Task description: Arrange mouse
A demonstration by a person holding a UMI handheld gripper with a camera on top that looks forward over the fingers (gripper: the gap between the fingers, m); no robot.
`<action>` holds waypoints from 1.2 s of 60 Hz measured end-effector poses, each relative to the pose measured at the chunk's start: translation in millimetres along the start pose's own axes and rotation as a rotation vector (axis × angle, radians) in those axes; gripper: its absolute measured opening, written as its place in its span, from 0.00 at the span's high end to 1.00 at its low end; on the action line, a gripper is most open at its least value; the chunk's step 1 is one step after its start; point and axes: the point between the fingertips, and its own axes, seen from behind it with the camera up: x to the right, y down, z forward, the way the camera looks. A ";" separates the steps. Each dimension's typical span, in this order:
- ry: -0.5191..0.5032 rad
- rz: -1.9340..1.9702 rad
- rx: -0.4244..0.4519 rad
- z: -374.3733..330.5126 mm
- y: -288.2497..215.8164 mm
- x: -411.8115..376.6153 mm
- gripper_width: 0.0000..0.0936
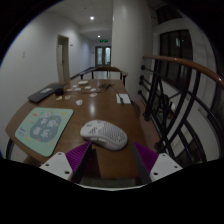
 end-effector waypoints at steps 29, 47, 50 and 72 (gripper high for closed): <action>0.018 0.033 -0.031 90.1 -60.7 14.5 0.18; 0.050 0.025 -0.028 90.3 -62.1 13.9 0.62; 0.054 0.048 -0.022 81.5 -62.9 11.0 0.62; -0.074 0.149 0.237 -48.8 -175.1 -196.5 0.62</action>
